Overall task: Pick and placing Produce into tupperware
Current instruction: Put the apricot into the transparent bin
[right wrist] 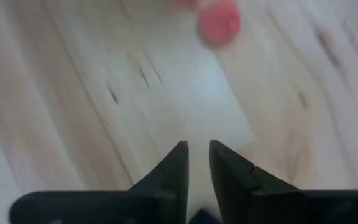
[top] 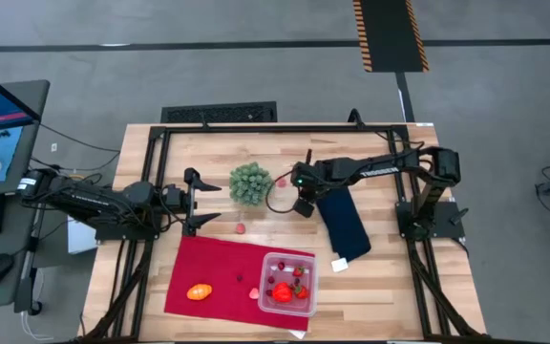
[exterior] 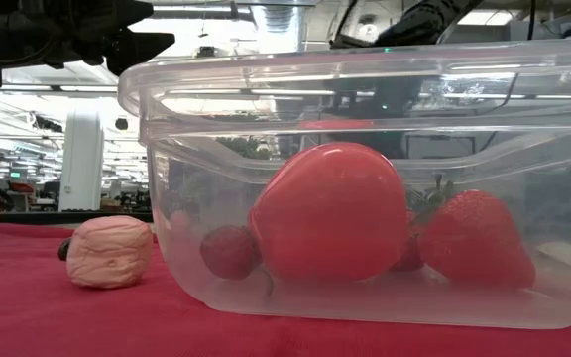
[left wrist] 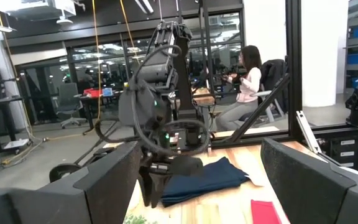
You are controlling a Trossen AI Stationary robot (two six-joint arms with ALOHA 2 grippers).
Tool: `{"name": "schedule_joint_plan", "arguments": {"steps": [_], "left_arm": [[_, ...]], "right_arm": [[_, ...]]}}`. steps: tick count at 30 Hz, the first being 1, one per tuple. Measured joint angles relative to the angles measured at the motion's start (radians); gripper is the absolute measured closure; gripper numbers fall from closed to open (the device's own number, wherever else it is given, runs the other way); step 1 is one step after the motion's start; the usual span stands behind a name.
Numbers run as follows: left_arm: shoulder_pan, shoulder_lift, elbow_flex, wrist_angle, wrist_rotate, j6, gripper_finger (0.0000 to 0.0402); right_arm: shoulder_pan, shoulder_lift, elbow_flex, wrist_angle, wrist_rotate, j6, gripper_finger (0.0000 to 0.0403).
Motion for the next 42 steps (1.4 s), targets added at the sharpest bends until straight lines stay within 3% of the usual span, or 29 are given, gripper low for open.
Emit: {"name": "schedule_joint_plan", "arguments": {"steps": [5,12,16,23,29,33,42], "left_arm": [[0.0,0.0,0.0,0.0,0.0,0.0,0.0075],[0.0,0.0,0.0,0.0,0.0,0.0,0.0075],[0.0,0.0,0.0,-0.001,0.0,0.0,0.0075],[0.0,0.0,0.0,0.0,0.0,0.001,0.0075],[0.0,0.0,0.0,0.003,0.0,0.0,0.0075],[0.0,0.0,0.0,-0.001,0.0,-0.001,0.0075],[0.0,0.0,0.0,-0.004,0.0,-0.008,0.0075]], "right_arm": [[-0.001,0.0,0.038,0.035,-0.014,-0.065,0.0258],[-0.016,0.008,0.039,0.131,-0.028,-0.157,0.0129],[-0.028,0.008,0.04,0.177,-0.041,-0.167,0.009],[-0.075,0.034,0.05,0.187,-0.089,-0.128,0.0088],[-0.116,0.131,0.152,0.067,-0.149,-0.116,0.0096],[-0.119,0.185,0.238,-0.04,-0.127,-0.19,0.0097],[-0.091,0.205,0.271,-0.023,-0.134,-0.363,0.0097]]}}
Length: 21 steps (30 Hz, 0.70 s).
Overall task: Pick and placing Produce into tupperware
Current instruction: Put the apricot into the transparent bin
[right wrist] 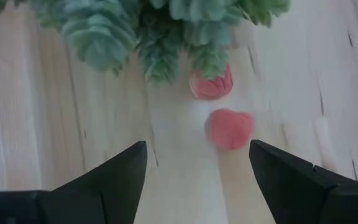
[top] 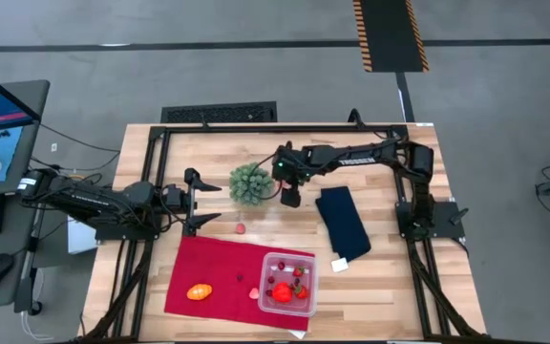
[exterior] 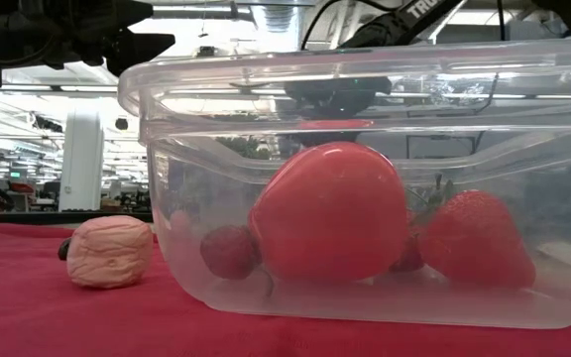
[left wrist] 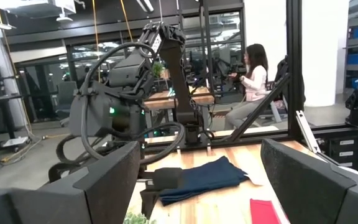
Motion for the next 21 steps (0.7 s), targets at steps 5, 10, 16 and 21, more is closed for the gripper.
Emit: {"name": "schedule_joint_plan", "arguments": {"steps": [5,10,16,21], "left_arm": [[0.0,0.0,0.0,0.0,0.0,0.0,0.0075],[0.0,0.0,0.0,-0.005,0.0,0.0,0.0075],[0.0,0.0,0.0,-0.004,0.0,-0.001,0.0075],[0.0,0.0,0.0,-0.003,-0.005,-0.006,0.0075]], "right_arm": [[-0.002,0.0,0.0,0.002,0.016,-0.095,0.0097],[0.012,-0.003,-0.001,-0.002,0.027,-0.071,0.0097],[0.034,-0.007,-0.001,0.022,0.027,-0.122,0.0097],[0.04,-0.007,-0.001,0.048,0.006,-0.145,0.0097]]}}
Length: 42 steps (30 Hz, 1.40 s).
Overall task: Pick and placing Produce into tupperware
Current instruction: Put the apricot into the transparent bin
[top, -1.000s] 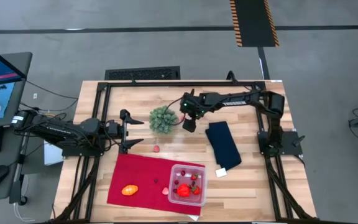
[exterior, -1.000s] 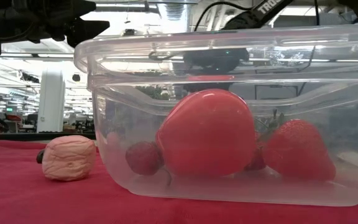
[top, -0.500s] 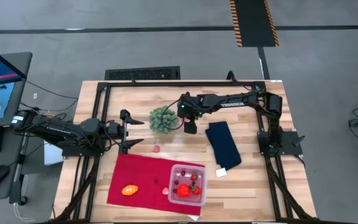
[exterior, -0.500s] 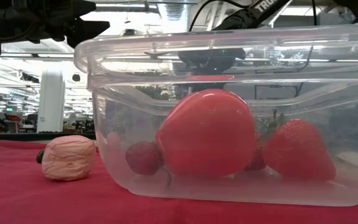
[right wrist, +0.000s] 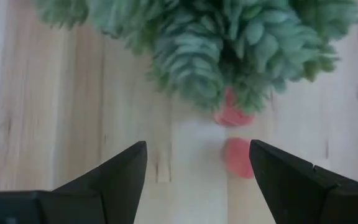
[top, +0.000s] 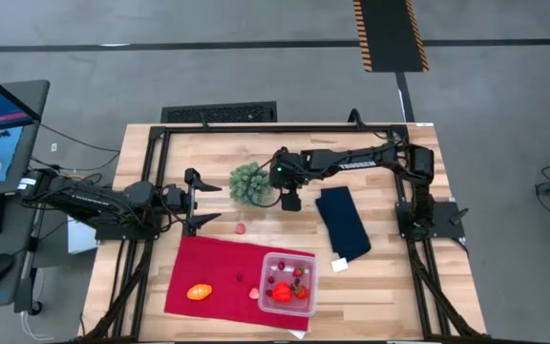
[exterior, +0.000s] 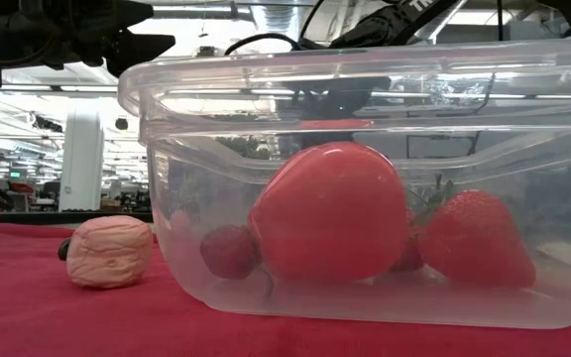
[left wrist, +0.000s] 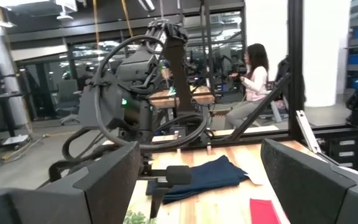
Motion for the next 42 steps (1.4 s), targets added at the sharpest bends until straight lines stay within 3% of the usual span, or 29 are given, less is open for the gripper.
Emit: {"name": "schedule_joint_plan", "arguments": {"steps": [10,29,42], "left_arm": [[0.0,0.0,0.0,-0.112,-0.022,-0.071,0.0075],[0.0,0.0,0.0,-0.846,-0.02,-0.067,0.0075],[0.0,0.0,0.0,-0.831,-0.021,-0.07,0.0075]], "right_arm": [[0.007,0.0,0.0,0.013,0.0,0.165,0.0097],[0.144,0.0,-0.001,0.116,-0.001,0.349,0.0097],[0.087,0.0,-0.001,0.131,0.06,0.47,0.0097]]}}
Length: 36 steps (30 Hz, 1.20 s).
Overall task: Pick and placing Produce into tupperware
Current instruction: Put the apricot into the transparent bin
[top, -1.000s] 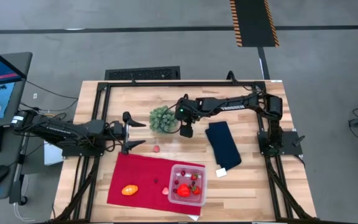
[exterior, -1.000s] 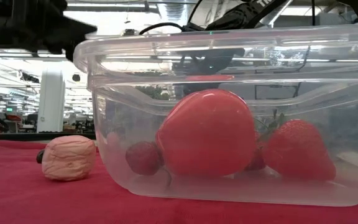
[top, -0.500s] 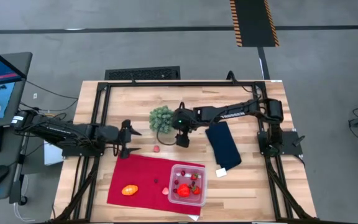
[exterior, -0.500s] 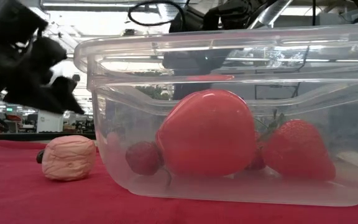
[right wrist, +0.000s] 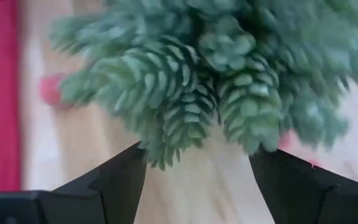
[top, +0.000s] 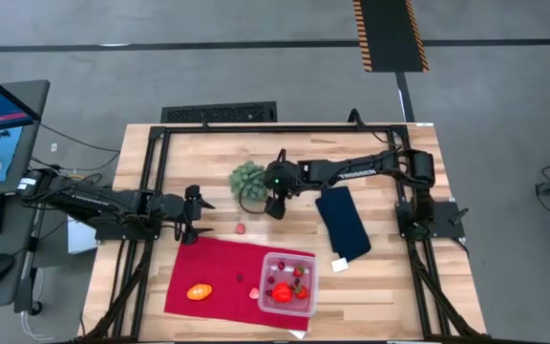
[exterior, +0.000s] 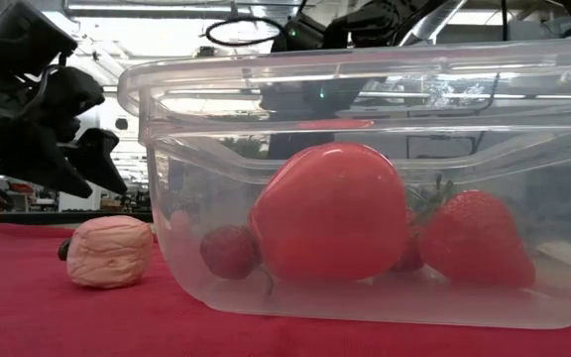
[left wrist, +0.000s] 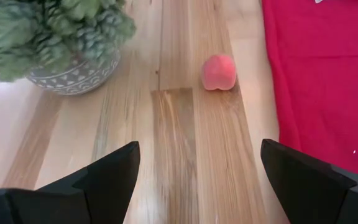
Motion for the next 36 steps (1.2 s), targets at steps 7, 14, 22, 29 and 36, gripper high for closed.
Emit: {"name": "schedule_joint_plan", "arguments": {"steps": [7,14,22,29,36], "left_arm": [[0.0,0.0,0.0,0.0,0.0,0.0,0.0075],[0.0,0.0,0.0,0.0,0.0,-0.001,0.0075],[0.0,0.0,0.0,0.0,0.0,-0.001,0.0075],[0.0,0.0,0.0,0.0,0.0,-0.001,0.0075],[0.0,0.0,0.0,0.0,-0.001,-0.002,0.0075]], "right_arm": [[-0.051,0.0,0.0,-0.06,-0.042,0.092,0.0097],[-0.05,0.0,0.0,-0.157,-0.041,0.098,0.0097],[-0.061,-0.02,0.0,-0.183,-0.015,0.015,0.0097],[-0.076,-0.044,-0.101,-0.078,0.015,0.009,0.0097],[-0.104,-0.166,-0.287,0.182,-0.043,-0.003,0.0097]]}}
